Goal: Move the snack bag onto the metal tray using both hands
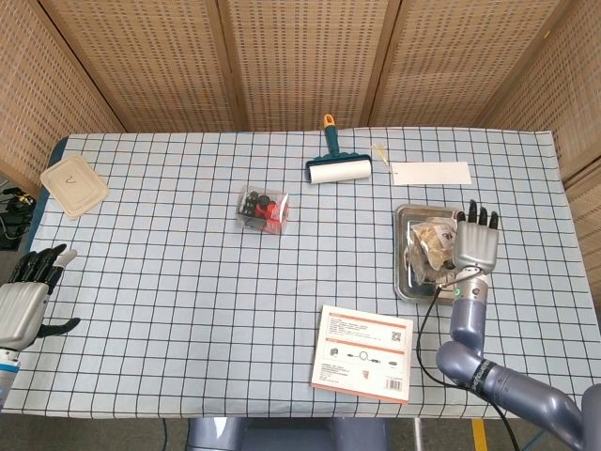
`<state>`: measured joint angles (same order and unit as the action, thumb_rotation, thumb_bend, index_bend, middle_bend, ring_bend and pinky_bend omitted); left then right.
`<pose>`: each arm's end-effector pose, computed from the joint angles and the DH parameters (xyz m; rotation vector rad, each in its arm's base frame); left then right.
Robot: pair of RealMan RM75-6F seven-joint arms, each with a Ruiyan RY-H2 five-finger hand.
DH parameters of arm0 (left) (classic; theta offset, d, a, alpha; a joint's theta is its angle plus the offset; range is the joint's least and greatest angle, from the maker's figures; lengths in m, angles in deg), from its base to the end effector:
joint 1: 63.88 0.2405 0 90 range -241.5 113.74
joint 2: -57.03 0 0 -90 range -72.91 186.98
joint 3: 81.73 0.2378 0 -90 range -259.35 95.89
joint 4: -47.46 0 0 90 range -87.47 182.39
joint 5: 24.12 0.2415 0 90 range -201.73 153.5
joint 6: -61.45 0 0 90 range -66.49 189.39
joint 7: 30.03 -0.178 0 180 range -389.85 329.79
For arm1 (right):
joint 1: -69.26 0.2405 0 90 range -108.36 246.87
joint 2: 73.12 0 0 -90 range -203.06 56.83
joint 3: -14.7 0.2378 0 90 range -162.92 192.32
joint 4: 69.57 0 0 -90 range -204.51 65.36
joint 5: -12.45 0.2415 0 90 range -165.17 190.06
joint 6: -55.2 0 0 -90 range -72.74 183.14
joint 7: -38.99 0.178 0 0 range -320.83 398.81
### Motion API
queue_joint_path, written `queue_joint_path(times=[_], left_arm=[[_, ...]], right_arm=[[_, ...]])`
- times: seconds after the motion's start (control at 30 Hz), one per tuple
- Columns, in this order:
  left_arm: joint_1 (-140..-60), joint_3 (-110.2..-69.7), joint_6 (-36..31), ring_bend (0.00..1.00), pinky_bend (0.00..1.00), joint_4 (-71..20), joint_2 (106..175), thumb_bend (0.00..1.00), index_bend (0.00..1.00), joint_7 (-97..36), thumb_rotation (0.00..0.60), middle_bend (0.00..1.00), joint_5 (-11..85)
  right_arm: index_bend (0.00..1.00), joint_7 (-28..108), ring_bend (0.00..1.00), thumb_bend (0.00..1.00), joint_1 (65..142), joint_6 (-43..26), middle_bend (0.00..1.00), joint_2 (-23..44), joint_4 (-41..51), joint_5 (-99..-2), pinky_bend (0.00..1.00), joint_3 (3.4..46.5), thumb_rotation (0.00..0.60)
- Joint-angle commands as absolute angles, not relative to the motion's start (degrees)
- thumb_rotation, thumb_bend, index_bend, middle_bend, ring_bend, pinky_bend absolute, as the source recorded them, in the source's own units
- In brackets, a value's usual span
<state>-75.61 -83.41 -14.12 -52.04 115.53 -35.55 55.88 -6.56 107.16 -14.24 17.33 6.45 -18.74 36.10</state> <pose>-0.2917 0.2425 0.1153 -1.5023 -0.9542 -0.7798 -0.2457 -0.4136 0.0259 1.2124 -0.9767 0.4736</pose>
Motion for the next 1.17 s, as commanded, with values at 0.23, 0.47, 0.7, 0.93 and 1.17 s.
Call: queue_joint_path(times=[0.23, 0.47, 0.7, 0.93, 1.17], left_arm=[[-75.4, -83.6, -14.5, 0.00, 0.00, -52.1, 115.5, 0.00, 0.00, -35.5, 0.600, 0.00, 56.0], [-75.0, -84.1, -16.0, 0.00, 0.00, -51.1, 116.6, 0.00, 0.00, -35.5, 0.600, 0.00, 56.3], [-74.4, -82.9, -17.3, 0.00, 0.00, -48.8, 117.8, 0.00, 0.00, -34.9, 0.600, 0.00, 59.7], [-72.7, -81.2, -20.0, 0.00, 0.00, -44.9, 120.3, 0.00, 0.00, -34.0, 0.600, 0.00, 63.0], [-72.1, -80.6, -19.9, 0.00, 0.00, -41.8, 122.8, 0.00, 0.00, -36.1, 0.600, 0.00, 63.3]], right_arm=[[0.06, -5.9, 0.00, 0.15, 105.1, -19.6, 0.00, 13.8, 13.9, -22.8, 0.00, 34.5, 0.600], [0.06, 1.4, 0.00, 0.15, 97.2, -29.9, 0.00, 5.7, 26.2, -38.9, 0.00, 27.6, 0.600], [0.04, 16.5, 0.00, 0.15, 90.0, -31.9, 0.00, -1.4, 25.2, -54.5, 0.00, 20.0, 0.600], [0.01, 27.1, 0.00, 0.14, 83.6, -34.5, 0.00, -3.6, 17.8, -63.1, 0.00, 14.3, 0.600], [0.01, 32.3, 0.00, 0.14, 79.4, -36.2, 0.00, -3.6, 13.4, -66.9, 0.00, 12.6, 0.600]])
